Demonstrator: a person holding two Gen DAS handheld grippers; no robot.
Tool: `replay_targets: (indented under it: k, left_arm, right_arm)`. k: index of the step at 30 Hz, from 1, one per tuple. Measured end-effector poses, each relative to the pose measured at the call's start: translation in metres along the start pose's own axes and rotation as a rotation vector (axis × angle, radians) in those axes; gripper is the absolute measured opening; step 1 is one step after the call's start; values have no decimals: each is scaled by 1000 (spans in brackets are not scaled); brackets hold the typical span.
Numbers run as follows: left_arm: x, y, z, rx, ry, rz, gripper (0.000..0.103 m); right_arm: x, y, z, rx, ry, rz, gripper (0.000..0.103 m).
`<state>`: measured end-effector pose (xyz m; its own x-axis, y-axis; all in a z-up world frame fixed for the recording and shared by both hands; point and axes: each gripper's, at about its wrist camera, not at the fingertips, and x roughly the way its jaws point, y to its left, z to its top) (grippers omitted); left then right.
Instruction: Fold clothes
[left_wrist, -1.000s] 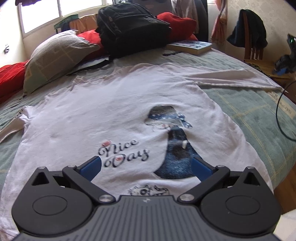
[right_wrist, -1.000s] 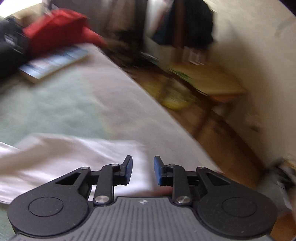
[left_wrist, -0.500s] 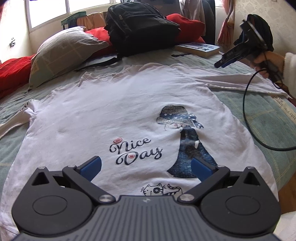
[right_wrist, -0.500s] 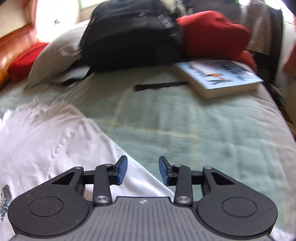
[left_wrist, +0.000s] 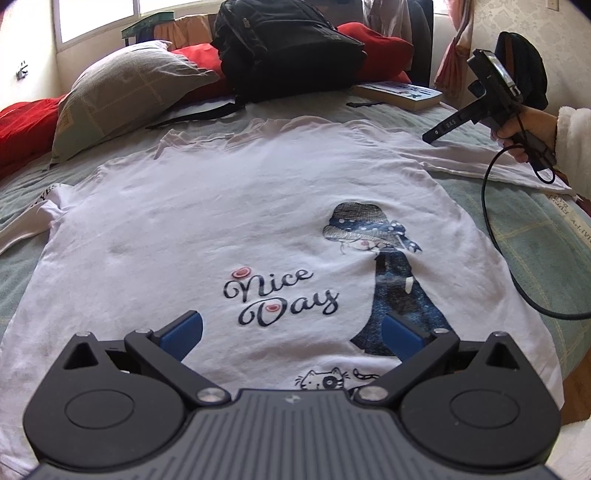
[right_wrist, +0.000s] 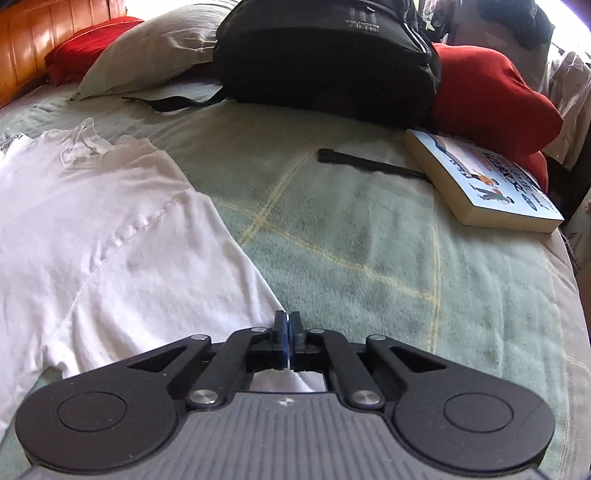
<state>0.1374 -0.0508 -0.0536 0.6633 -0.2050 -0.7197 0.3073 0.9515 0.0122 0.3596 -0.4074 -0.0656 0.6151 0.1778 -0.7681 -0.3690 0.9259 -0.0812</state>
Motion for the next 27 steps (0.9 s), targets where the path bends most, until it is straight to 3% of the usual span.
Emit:
replay_targets:
  k: [7, 11, 14, 16, 21, 24, 27]
  left_arm:
    - [-4, 8, -1, -23, -15, 4, 102]
    - [-9, 11, -1, -25, -31, 4, 102]
    - [-11, 12, 0, -24, -39, 12, 102]
    - [-12, 14, -1, -27, -44, 12, 102]
    - [-12, 22, -4, -38, -41, 15, 102]
    - [-12, 28, -5, -53, -38, 20, 102]
    - [-16, 31, -5, -58, -51, 12, 102]
  right_arm:
    - [4, -16, 14, 137, -27, -27, 3]
    - [-21, -13, 14, 228, -50, -23, 13]
    - [-27, -3, 10, 298, -22, -30, 40]
    - [-22, 4, 5, 355, 24, -48, 75]
    - [-7, 18, -8, 491, 122, -100, 79]
    - [9, 6, -2, 538, 72, -126, 92]
    - [19, -2, 7, 511, 40, -163, 92]
